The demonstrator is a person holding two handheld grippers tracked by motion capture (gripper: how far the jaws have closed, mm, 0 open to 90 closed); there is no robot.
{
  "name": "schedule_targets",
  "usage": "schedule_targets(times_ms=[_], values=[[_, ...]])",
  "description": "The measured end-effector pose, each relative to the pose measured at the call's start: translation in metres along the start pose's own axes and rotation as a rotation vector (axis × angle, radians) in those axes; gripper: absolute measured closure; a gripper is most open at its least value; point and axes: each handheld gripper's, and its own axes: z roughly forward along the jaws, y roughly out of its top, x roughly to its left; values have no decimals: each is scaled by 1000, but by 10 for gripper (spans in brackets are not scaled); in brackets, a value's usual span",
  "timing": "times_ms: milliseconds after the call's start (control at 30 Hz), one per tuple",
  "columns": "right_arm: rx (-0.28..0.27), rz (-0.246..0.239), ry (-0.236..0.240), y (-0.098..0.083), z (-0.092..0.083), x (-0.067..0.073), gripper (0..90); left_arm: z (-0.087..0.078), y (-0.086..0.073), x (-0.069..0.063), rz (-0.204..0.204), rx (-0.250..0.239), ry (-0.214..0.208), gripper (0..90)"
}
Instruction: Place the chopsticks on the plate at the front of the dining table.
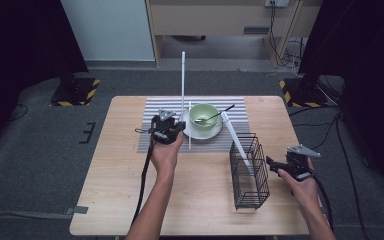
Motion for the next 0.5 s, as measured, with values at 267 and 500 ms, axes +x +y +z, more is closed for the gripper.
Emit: schedule_targets(times_ms=[267, 500], values=[[47, -10, -9, -8, 5, -1, 93, 8, -2, -3, 0, 12, 23, 869], [70, -35, -15, -13, 8, 2, 92, 12, -3, -5, -3, 26, 40, 869]])
